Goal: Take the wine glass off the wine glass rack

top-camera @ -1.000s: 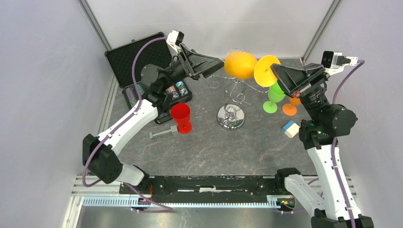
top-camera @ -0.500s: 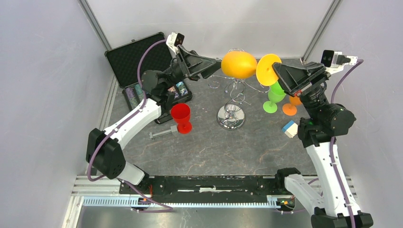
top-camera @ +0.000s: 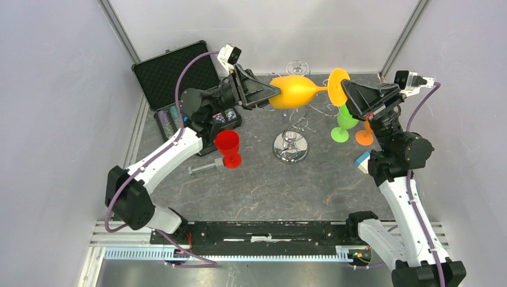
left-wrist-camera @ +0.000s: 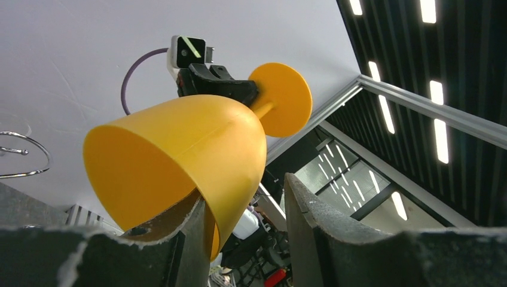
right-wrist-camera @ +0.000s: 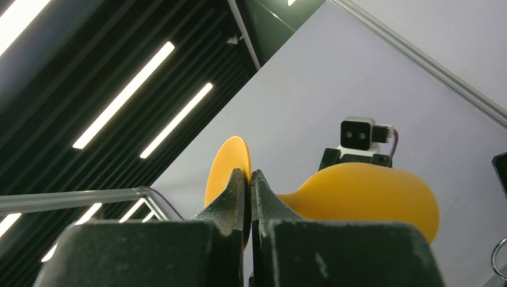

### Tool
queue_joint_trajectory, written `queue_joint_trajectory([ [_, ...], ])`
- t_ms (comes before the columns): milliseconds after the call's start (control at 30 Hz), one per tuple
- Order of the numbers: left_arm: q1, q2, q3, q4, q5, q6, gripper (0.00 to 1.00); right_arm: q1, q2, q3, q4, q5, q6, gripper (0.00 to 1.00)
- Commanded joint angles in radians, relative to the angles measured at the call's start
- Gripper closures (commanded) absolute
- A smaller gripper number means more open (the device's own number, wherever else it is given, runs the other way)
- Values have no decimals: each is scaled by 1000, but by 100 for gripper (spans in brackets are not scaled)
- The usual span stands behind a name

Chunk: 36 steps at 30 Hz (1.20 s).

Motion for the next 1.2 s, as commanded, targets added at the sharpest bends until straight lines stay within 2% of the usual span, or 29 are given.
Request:
queue_joint_trajectory([
  [0,-34,-96,34,22,60,78,66,-1,22,-34,-43,17,-63,100],
  [367,-33,-114,32,53,77,86,98,-1,2,-68,-62,59,-63,100],
  [600,-32,-119,35,50,82,102,98,-1,0,-68,-66,65,-60,100],
  [633,-32,-121,36,46,84,106,90,0,0,-67,-65,65,-61,100],
  [667,-32,-120,37,39,84,112,72,-1,-1,-67,-66,67,-59,100],
  [700,-31,-123,37,35,85,120,59,-1,-1,-67,-66,70,-58,100],
  [733,-32,-127,37,25,85,130,50,-1,-3,-68,-65,72,-58,100],
  [800,-32,-133,37,13,85,152,46,-1,-7,-72,-69,81,-58,100],
  [900,-32,-143,39,-6,87,178,75,-2,-12,-81,-86,97,-58,100],
  [1000,-31,-148,40,-31,86,203,97,-1,-19,-91,-99,109,-56,100],
  [1167,-32,-156,38,-48,86,232,98,-1,-24,-102,-110,114,-51,100],
])
